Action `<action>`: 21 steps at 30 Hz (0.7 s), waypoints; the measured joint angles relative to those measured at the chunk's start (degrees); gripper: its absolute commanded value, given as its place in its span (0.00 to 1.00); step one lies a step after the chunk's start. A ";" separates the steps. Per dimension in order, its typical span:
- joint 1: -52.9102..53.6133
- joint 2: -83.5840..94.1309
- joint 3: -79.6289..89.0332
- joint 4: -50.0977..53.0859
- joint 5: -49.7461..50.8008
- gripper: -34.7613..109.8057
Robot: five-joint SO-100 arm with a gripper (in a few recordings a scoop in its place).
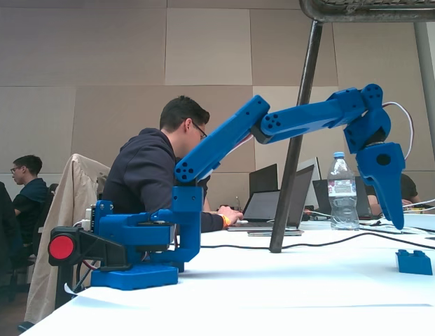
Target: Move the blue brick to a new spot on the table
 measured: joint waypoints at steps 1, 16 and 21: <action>-0.70 4.66 5.45 0.00 -0.09 0.42; -4.57 89.47 97.21 -9.49 -12.92 0.24; -1.93 119.36 118.21 -13.80 -18.98 0.24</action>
